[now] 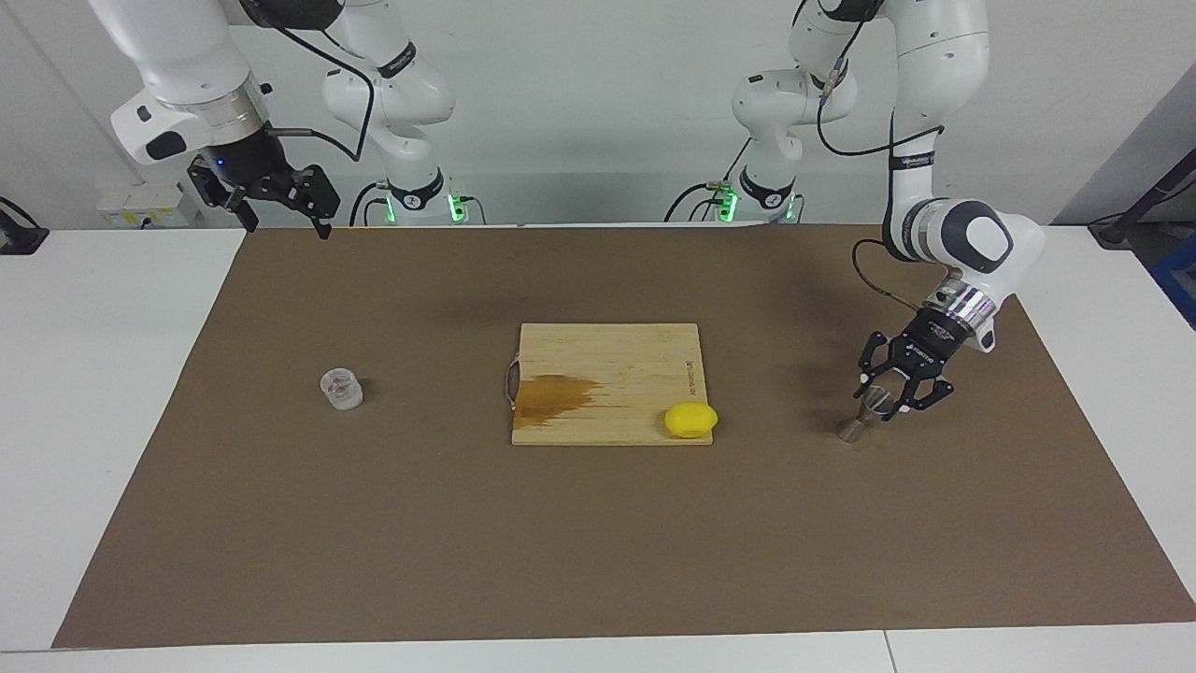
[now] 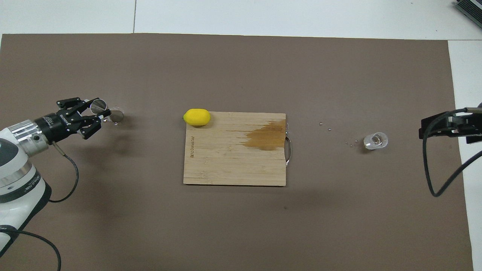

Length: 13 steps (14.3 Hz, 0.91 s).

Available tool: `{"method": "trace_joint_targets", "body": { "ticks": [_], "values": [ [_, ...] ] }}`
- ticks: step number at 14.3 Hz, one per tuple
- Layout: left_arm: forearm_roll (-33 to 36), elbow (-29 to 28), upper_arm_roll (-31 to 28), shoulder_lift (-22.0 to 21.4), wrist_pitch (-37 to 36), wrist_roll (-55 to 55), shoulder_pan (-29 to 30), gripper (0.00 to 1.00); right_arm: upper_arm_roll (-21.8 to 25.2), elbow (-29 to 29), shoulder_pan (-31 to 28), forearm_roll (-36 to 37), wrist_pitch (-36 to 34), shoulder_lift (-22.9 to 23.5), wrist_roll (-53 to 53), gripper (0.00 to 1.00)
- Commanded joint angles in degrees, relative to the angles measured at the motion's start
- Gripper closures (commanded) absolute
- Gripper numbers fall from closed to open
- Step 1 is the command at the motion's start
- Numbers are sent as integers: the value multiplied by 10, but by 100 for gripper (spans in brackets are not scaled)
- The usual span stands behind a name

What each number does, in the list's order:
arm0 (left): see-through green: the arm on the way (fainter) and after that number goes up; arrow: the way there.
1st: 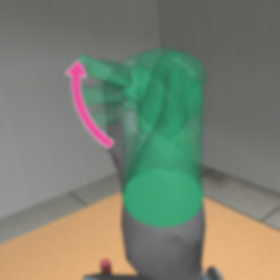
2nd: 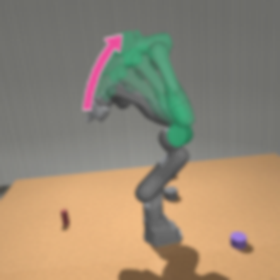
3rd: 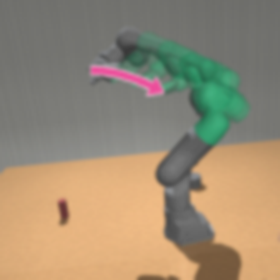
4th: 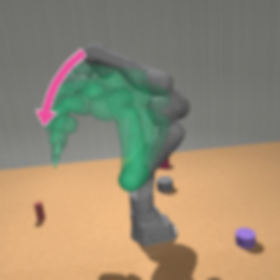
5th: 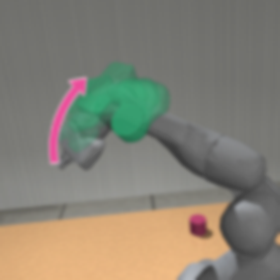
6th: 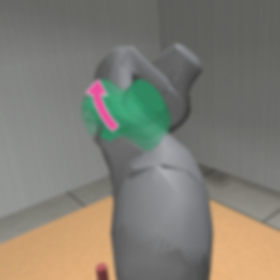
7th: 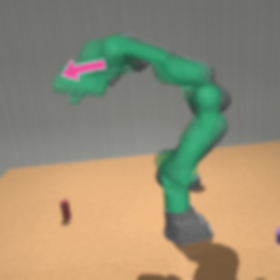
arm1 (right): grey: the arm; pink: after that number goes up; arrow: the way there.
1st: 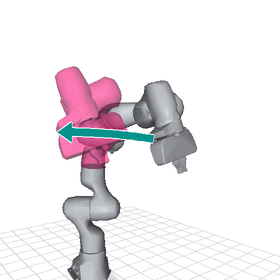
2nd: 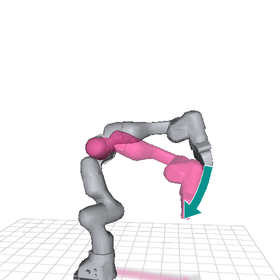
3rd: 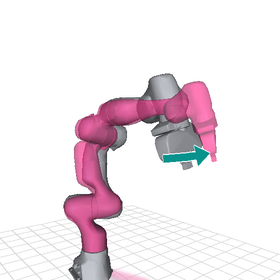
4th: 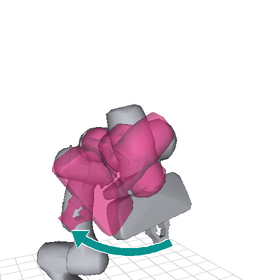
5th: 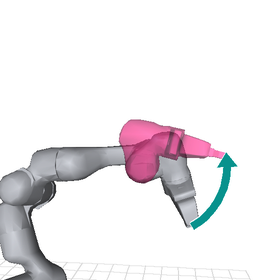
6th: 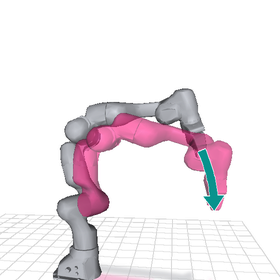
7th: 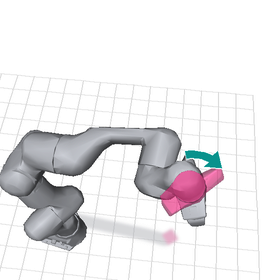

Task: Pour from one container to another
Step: 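Close the left gripper around the small steel cup, then lift the steel cup and carry it over the wooden board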

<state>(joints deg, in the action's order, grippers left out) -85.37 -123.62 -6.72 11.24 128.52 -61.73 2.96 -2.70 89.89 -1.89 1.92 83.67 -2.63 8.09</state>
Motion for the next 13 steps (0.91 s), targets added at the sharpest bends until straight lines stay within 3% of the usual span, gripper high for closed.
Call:
{"method": "trace_joint_targets", "body": {
  "ticks": [1,7,10,13],
  "values": [
    [-9,32,0,-2,-21,-1,-21,100,-3,18,-8,-12,2,-16,-4,0],
    [-11,58,92,-34,-15,-59,-42,100,-4,17,-4,-12,5,-15,0,0],
    [-14,71,97,-37,-7,-81,-102,100,-3,18,-6,-12,5,-15,-8,0],
    [-29,85,101,-34,73,-121,-185,100,-4,18,-5,-12,4,-16,-10,0]
  ]
}}
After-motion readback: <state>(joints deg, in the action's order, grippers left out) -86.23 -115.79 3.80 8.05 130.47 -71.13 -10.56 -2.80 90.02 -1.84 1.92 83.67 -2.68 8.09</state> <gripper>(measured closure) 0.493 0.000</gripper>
